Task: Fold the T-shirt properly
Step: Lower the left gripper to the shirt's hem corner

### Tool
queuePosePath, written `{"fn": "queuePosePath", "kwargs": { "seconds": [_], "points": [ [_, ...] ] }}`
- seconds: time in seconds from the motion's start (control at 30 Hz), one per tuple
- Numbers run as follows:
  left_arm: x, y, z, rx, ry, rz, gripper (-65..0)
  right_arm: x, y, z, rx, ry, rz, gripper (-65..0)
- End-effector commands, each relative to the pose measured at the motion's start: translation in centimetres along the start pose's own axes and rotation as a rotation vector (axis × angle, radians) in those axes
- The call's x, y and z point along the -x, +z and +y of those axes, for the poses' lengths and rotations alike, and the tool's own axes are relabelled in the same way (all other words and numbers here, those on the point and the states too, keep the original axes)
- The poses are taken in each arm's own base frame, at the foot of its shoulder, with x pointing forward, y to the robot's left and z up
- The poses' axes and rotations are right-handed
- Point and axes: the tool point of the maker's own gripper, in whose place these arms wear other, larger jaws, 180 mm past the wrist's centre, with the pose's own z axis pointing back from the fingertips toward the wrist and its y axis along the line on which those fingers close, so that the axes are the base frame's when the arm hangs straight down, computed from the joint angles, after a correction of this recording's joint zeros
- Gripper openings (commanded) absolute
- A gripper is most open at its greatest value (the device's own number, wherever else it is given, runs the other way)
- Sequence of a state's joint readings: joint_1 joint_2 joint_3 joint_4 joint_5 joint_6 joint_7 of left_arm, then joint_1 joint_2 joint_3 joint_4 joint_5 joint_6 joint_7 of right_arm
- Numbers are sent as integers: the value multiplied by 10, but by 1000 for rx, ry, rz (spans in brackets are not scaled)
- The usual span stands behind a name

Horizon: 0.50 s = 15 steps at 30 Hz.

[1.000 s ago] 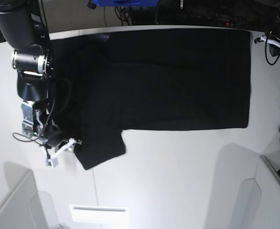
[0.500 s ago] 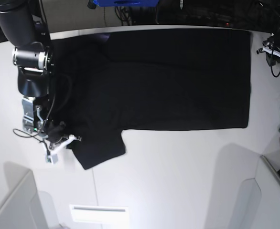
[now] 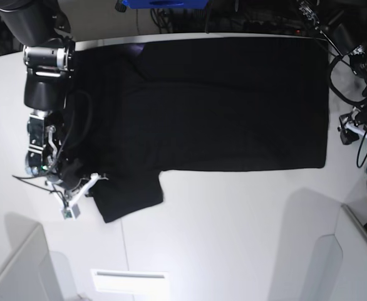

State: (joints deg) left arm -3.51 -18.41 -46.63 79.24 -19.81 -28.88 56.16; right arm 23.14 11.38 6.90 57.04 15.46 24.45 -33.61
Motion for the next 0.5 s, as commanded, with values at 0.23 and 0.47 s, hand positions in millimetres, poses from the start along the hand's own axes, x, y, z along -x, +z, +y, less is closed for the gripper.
{"fn": "queuePosePath", "kwargs": {
  "seconds": [0.23,0.47],
  "points": [
    [-47,-38,-36,72,-31,-6,-217,-23,8,-4,8,15,-52,-650],
    [-45,-71,-66,129,-57,21,-217,-17,7,-3,5,11,-42,-650]
  ]
}}
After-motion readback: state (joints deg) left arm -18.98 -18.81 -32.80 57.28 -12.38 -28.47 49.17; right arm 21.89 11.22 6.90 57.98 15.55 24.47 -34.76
